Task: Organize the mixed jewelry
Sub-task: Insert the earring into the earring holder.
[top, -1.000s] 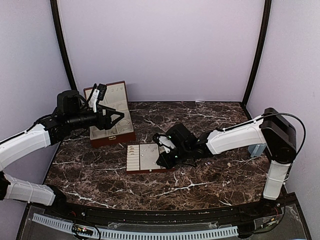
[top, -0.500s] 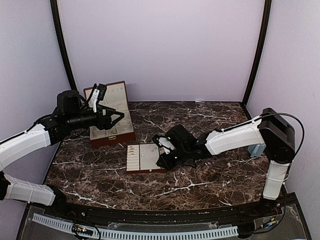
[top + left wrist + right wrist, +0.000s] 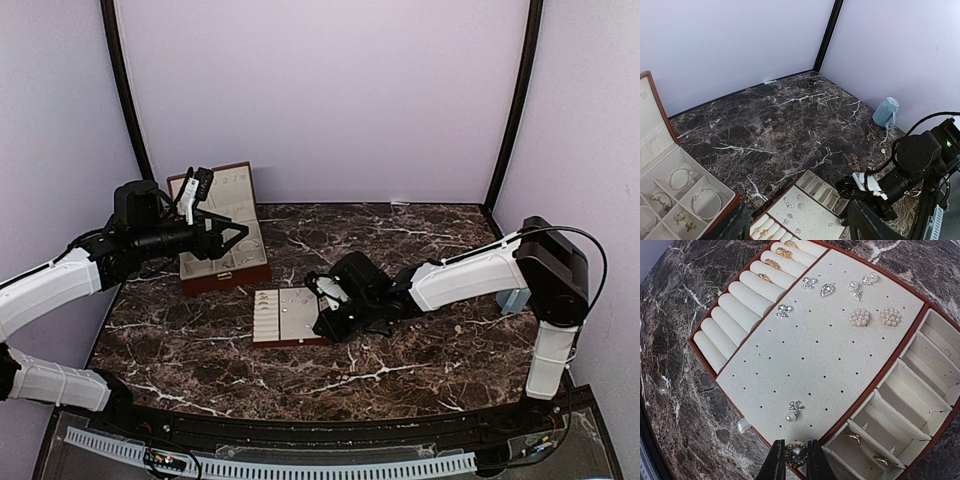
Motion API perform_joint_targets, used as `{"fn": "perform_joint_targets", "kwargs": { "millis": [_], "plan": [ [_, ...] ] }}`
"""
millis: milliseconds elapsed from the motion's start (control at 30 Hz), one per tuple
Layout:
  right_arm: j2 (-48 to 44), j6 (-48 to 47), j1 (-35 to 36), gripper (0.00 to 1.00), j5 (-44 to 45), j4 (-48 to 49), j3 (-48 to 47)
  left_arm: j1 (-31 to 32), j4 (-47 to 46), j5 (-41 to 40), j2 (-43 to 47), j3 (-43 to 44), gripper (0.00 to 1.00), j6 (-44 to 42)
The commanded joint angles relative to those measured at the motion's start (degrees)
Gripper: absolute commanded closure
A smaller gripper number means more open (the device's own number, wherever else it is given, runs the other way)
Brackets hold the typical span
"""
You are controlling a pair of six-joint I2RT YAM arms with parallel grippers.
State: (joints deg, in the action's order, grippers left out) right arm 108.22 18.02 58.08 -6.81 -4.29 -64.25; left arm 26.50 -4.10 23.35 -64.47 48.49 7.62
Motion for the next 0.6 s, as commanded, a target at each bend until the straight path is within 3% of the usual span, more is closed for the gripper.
{"fn": "perform_joint_targets", "kwargs": {
  "millis": [0,567],
  "plan": [
    [1.2,-0.7,0.7,0.92,0.7,-0.2,0.3,-0.1,-0.1,0.8,0.7,0.7,0.3,-0.2],
    [1.1,-0.3,1.1,0.92,5.0,0.7,0.1,-0.1,-0.1,0.6,0.8,0.7,0.3,-0.1]
  ]
}}
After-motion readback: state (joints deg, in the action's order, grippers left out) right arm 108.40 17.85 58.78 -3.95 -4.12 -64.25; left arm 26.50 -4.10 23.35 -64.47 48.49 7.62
